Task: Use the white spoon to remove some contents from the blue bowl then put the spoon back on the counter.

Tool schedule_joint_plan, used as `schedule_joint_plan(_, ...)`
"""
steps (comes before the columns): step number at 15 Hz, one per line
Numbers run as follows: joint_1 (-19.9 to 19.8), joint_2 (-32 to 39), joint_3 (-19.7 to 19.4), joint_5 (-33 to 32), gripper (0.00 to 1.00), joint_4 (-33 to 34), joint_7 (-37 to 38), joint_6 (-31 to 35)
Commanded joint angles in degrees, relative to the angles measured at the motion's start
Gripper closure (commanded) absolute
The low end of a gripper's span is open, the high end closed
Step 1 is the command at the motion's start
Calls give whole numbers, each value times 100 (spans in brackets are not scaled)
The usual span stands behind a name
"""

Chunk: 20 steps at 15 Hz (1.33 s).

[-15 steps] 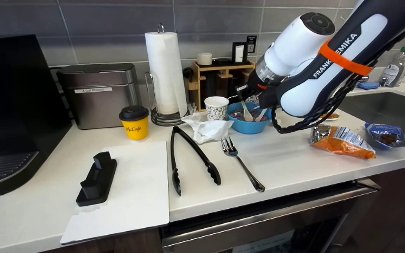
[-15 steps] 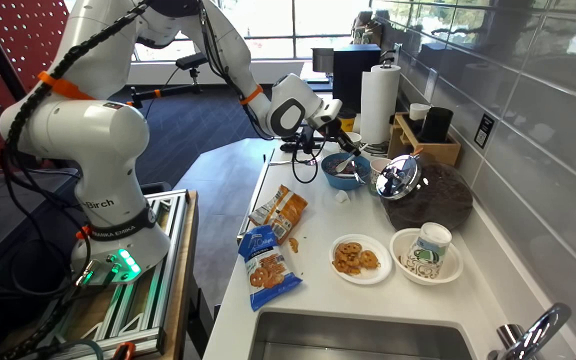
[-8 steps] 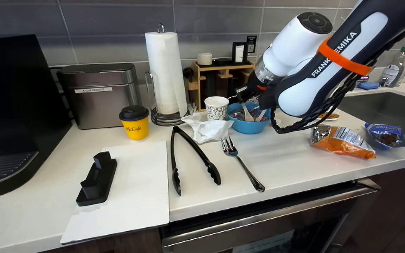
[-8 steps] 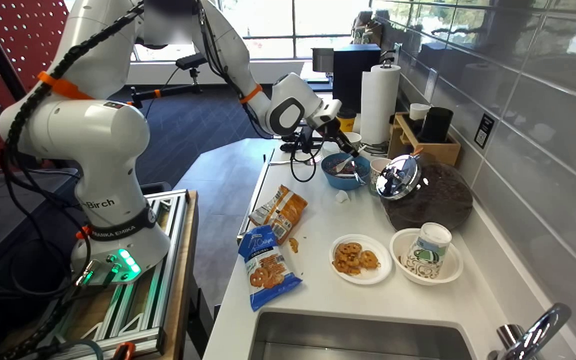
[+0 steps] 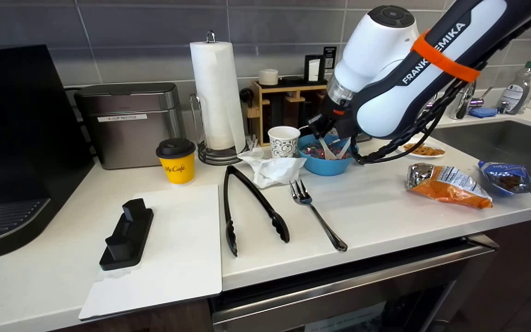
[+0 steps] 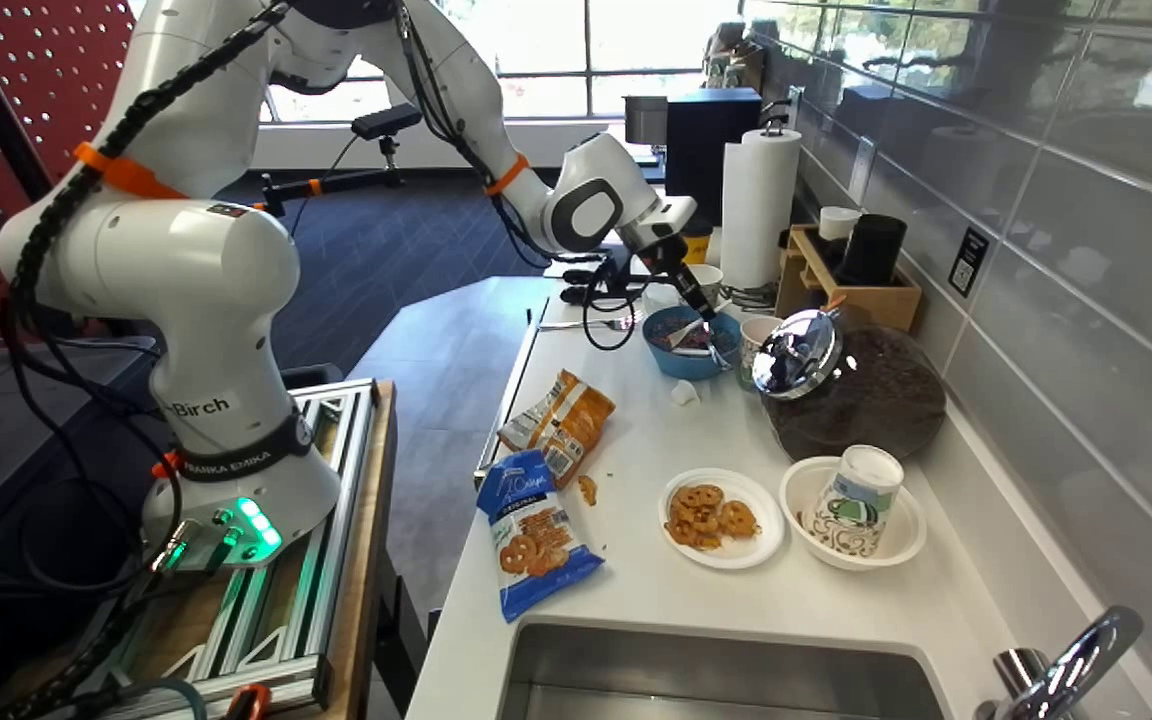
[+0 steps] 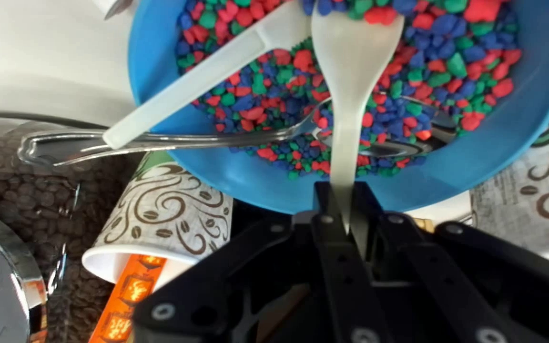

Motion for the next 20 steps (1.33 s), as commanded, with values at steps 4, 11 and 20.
schedule_joint_plan(4, -275, -249, 89, -748, 97, 367, 202, -1011)
schedule_joint_plan(11, -1028, -571, 689, -1493, 97, 935, 368, -2171)
schedule_joint_plan(20, -2580, -821, 2176, -2303, 97, 1678, 659, -3135)
